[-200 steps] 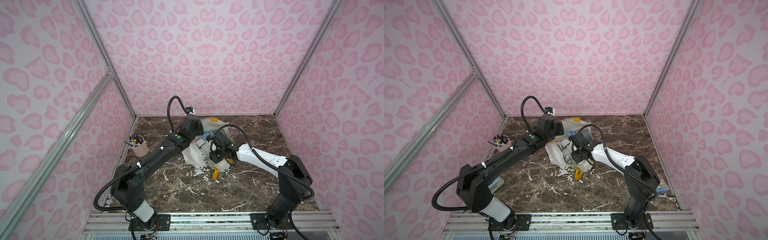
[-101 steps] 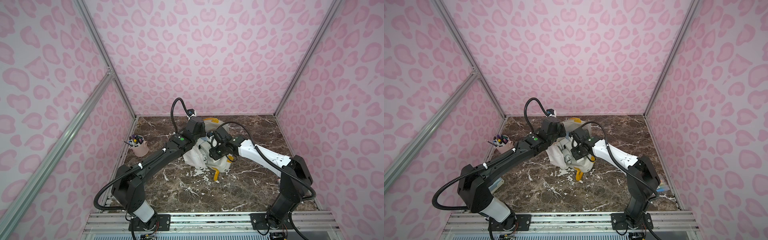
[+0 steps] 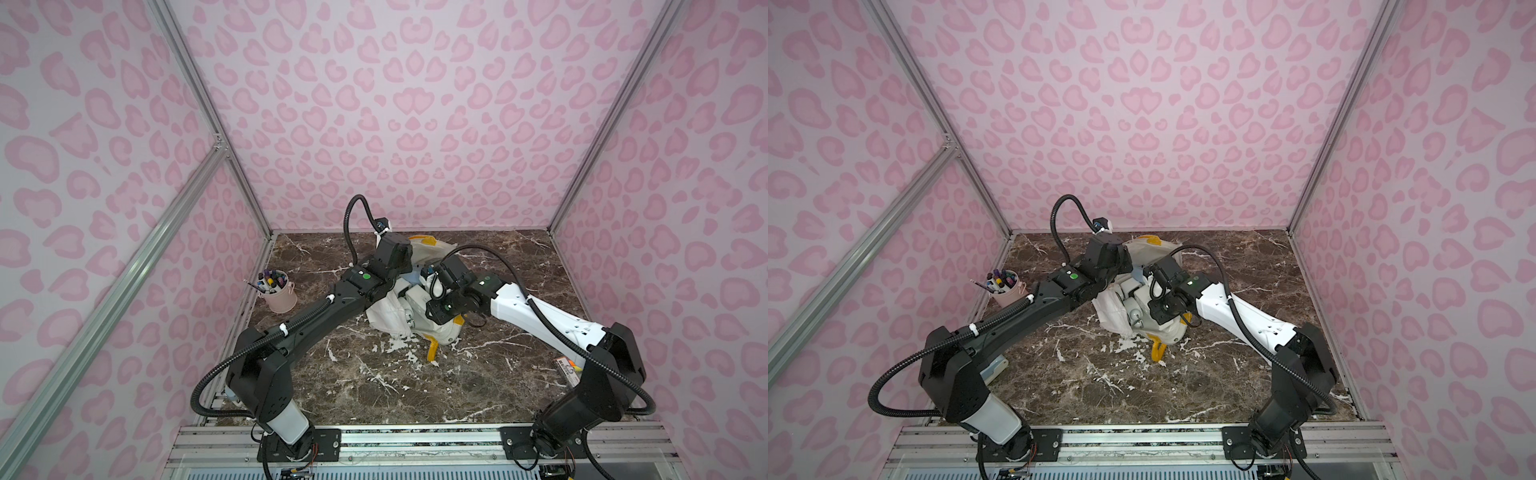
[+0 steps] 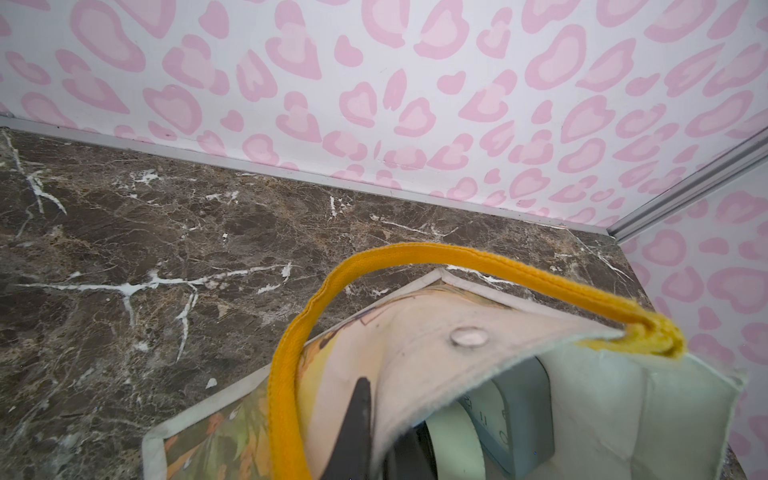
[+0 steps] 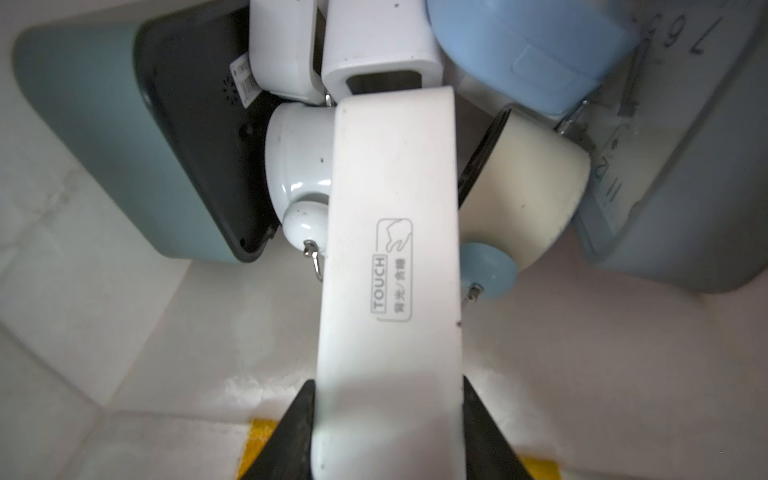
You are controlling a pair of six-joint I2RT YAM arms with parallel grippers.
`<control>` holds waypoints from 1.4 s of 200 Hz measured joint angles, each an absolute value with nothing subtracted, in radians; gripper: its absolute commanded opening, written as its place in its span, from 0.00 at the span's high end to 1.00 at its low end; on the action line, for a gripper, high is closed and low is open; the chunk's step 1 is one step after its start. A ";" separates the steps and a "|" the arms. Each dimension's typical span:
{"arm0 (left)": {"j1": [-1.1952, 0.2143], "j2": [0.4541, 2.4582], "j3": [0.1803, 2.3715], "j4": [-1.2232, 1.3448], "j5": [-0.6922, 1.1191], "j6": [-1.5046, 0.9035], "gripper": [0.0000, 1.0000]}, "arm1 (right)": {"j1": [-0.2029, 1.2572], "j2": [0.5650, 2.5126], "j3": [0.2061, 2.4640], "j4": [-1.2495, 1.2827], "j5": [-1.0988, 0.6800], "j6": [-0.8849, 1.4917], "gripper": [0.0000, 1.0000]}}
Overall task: Take the alarm clock out of the canvas bag
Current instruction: Pick up the alarm from the canvas bag, then place the alarm at the center of the board.
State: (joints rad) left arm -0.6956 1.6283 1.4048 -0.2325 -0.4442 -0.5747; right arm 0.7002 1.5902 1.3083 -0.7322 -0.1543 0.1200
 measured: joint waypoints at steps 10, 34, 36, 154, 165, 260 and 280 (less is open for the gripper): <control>-0.696 1.628 1.405 -0.237 -0.446 -0.575 0.97 | 0.700 1.572 1.293 -0.731 -0.157 0.118 0.79; -0.696 1.628 1.406 -0.238 -0.448 -0.575 0.97 | 0.699 1.518 1.248 -0.724 -0.162 0.113 0.79; -0.696 1.628 1.406 -0.238 -0.449 -0.575 0.97 | 0.699 1.514 1.245 -0.724 -0.163 0.113 0.79; -0.696 1.642 1.430 -0.260 -0.464 -0.562 0.97 | 0.687 1.310 1.122 -0.723 -0.201 0.113 0.81; -0.696 1.645 1.433 -0.260 -0.465 -0.554 0.97 | 0.684 1.287 1.103 -0.721 -0.197 0.115 0.82; -0.696 1.666 1.448 -0.262 -0.464 -0.552 0.97 | 0.636 1.063 0.933 -0.630 -0.146 0.166 0.83; -0.696 1.670 1.451 -0.262 -0.464 -0.552 0.97 | 0.622 1.022 0.915 -0.626 -0.147 0.172 0.83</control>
